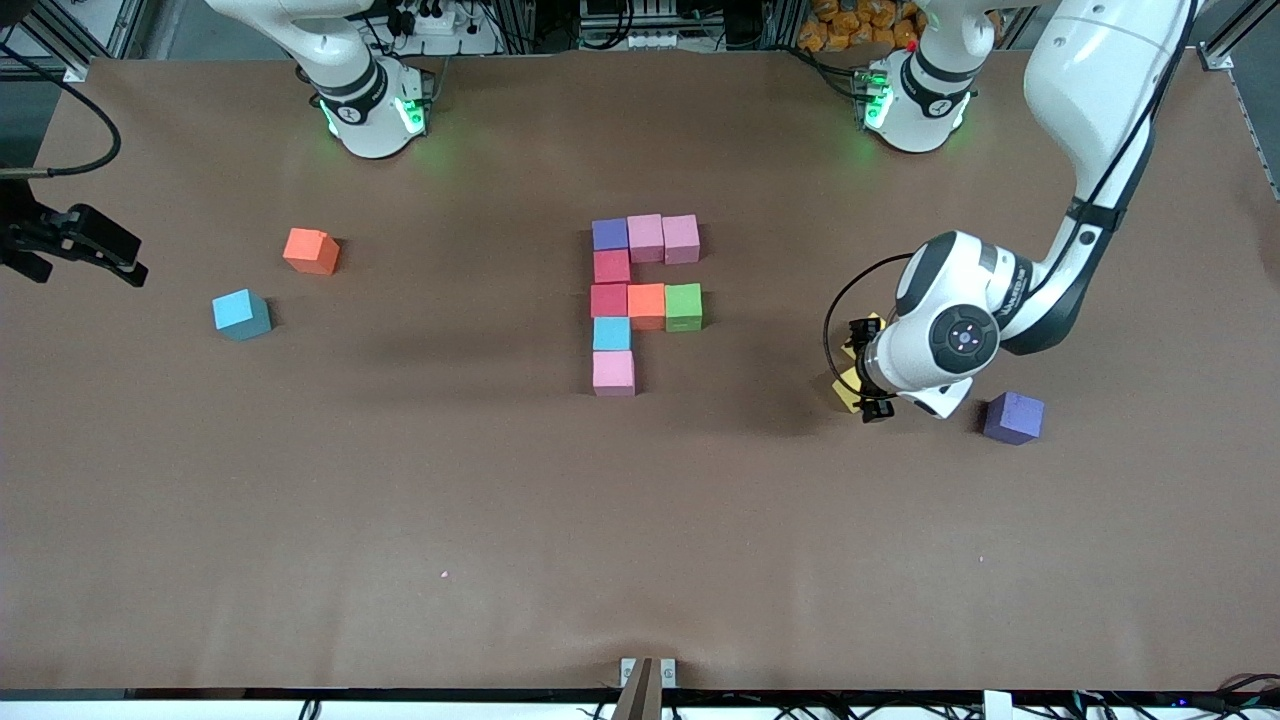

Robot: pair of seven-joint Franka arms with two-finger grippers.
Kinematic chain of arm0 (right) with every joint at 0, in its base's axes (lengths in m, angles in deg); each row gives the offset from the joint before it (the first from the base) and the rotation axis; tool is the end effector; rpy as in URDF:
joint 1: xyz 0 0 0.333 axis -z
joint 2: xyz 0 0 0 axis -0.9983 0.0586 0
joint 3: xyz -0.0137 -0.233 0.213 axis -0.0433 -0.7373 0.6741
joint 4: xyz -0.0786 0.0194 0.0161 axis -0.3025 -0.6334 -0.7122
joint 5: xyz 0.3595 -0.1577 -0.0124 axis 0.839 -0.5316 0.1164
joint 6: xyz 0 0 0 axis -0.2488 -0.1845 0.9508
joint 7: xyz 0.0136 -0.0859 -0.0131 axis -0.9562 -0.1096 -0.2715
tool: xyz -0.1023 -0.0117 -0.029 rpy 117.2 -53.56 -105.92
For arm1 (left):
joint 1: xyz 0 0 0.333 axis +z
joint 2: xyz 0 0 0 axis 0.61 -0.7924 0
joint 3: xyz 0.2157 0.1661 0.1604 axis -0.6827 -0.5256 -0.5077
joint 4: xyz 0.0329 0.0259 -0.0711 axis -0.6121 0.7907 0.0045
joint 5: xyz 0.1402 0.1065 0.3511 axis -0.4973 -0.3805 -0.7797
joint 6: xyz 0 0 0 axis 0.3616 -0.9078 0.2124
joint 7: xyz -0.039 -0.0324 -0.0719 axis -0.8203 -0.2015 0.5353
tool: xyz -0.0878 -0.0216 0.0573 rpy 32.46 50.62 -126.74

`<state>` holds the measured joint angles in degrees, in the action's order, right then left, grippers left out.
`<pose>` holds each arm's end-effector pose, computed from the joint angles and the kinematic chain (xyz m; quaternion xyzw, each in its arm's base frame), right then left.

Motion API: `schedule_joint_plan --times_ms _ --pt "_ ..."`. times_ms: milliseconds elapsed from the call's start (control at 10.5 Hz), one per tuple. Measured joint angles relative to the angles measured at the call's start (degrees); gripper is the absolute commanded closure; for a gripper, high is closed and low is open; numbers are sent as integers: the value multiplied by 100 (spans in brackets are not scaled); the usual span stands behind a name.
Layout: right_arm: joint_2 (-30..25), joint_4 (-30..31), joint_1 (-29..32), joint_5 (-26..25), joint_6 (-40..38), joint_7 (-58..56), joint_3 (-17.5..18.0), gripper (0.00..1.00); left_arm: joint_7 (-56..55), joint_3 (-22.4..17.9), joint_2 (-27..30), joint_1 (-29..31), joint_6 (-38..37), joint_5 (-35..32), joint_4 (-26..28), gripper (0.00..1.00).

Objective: Arrange 11 blocks into digit 3
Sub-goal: 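Reach the left gripper toward the two yellow blocks, then grasp one yellow block with the left gripper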

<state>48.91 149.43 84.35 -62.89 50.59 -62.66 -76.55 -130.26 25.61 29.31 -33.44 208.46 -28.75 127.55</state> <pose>0.5618 0.0004 0.6514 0.9992 -0.0230 0.0291 0.0161 0.5806 -0.2039 0.2415 -0.6627 -0.7404 0.0815 0.0771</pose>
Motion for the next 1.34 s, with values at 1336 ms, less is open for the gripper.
schedule_joint_plan --times_ms 1336 --pt "87 13 5 158 311 -15 -10 0 -793 11 -296 300 461 -12 54 0"
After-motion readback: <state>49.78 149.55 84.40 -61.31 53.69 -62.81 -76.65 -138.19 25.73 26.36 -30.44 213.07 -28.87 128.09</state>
